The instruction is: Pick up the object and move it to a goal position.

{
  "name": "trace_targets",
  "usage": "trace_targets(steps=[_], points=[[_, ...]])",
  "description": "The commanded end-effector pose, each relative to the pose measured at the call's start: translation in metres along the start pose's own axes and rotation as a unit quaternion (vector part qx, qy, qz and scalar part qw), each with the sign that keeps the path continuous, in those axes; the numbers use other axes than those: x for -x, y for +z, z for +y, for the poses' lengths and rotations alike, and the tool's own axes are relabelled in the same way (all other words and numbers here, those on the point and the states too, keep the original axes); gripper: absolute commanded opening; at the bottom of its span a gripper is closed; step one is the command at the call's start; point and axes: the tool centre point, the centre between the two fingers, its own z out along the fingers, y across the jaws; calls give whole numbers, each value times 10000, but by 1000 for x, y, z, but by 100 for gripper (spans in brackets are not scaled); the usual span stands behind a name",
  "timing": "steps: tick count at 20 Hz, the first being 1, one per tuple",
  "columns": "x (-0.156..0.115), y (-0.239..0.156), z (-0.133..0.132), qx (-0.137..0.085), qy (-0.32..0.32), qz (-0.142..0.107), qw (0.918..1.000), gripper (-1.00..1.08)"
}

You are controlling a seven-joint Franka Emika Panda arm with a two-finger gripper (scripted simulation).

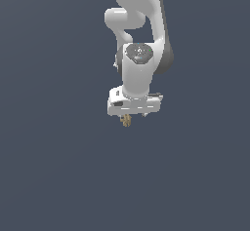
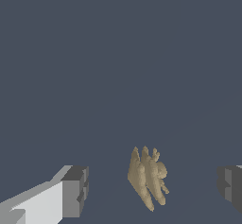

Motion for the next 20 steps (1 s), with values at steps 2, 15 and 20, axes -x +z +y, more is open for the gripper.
trace_targets(steps=[2, 15, 20], points=[[0, 0, 1, -1, 6, 4, 10000, 100], [-7, -7, 30, -30, 254, 172, 9995, 100], [1, 2, 30, -26, 93, 162, 9998, 100]])
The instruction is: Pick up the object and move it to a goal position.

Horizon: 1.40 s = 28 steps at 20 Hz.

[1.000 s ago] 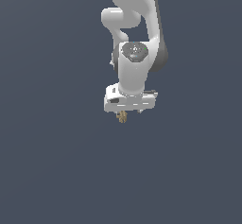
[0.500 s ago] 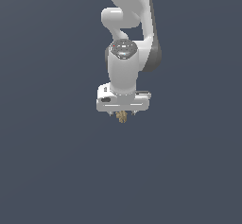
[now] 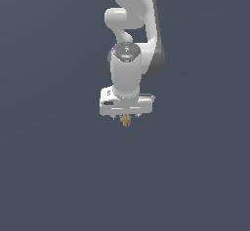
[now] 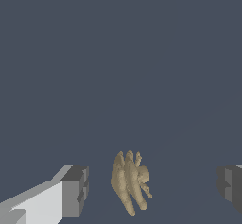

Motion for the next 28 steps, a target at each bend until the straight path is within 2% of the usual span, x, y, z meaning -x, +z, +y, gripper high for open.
trace_targets(steps=[1, 16, 28], points=[[5, 6, 0, 1, -107, -11, 9999, 100], [64, 58, -5, -17, -1194, -84, 9928, 100], [71, 71, -5, -22, -1298, -93, 9915, 100]])
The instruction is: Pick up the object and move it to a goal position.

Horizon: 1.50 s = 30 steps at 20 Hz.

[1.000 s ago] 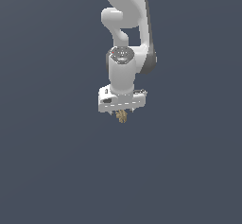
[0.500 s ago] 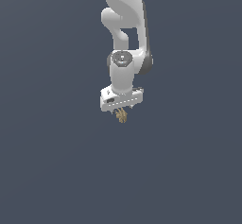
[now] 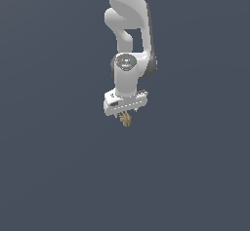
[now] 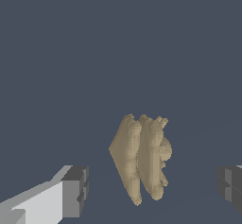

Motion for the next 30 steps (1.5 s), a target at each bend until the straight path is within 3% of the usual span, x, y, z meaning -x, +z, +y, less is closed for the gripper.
trace_targets(steps=[1, 13, 14, 30], points=[[1, 8, 0, -2, -1, -4, 10000, 100], [1, 46, 0, -2, -19, -2, 10000, 100], [1, 46, 0, -2, -19, -2, 10000, -100], [-3, 35, -5, 1, -22, 3, 10000, -100]])
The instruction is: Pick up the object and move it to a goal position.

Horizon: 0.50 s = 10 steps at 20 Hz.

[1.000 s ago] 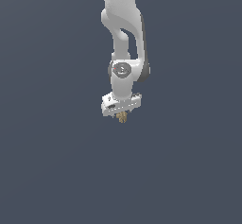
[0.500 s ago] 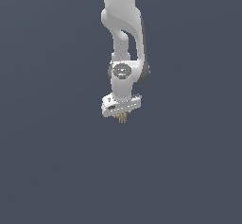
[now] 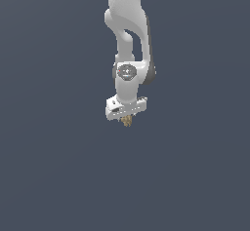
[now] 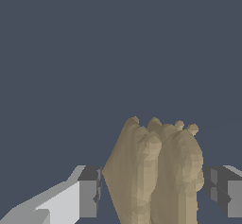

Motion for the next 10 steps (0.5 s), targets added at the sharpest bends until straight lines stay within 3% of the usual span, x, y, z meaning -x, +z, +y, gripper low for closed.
trace_targets(steps=[1, 10], points=[[-3, -8, -3, 2, -3, 5, 10000, -100], [-25, -63, -27, 2, -3, 5, 10000, -100]])
